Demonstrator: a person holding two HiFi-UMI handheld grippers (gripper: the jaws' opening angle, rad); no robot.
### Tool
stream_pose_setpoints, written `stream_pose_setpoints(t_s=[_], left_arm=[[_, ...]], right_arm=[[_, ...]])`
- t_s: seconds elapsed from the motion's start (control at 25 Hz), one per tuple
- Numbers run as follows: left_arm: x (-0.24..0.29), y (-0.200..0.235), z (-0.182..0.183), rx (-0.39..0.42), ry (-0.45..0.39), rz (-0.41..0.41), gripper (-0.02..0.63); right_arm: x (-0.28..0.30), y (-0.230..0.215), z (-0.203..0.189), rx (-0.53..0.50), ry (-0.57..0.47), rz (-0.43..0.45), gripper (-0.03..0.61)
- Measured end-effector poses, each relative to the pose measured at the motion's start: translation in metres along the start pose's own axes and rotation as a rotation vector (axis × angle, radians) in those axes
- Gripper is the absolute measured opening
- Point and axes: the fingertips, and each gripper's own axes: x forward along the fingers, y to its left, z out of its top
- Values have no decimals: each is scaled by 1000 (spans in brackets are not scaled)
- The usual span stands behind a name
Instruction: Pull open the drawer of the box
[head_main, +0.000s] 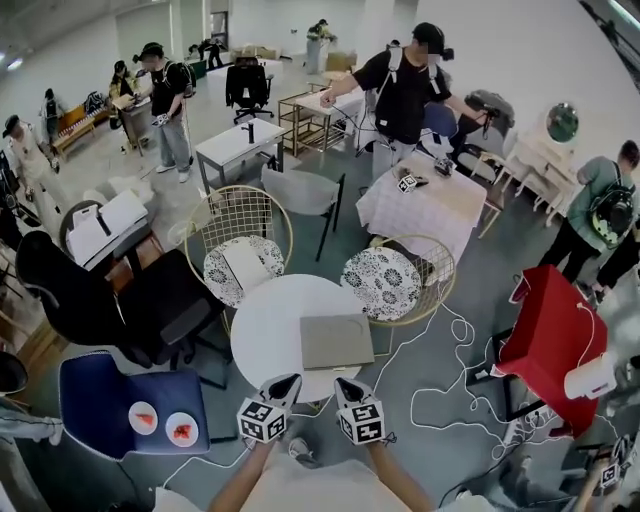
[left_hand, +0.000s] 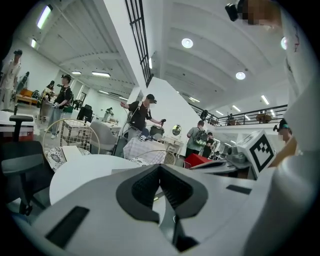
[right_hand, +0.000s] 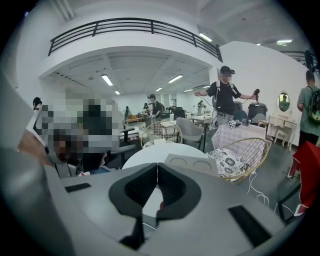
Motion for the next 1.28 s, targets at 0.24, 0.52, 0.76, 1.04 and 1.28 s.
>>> stream_pose_setpoints(t_s=[0.24,0.52,0.76,1.04,1.28], left_arm=[[15,13,2,-5,17,-19,11],[30,21,-3,-23,41,4,11],[42,21,-14,-36,67,47,12],[57,25,-33,-42,113,71,12],[59,19,-62,-83,167,71,12]], right_arm=[[14,-5,0,20,18,-13,17],[23,-17,-3,32,40,9,17],[25,-34,-12,48,61,38,17],[28,-55,-28,78,86,38,17],[22,-56,-61,120,147,40,17]])
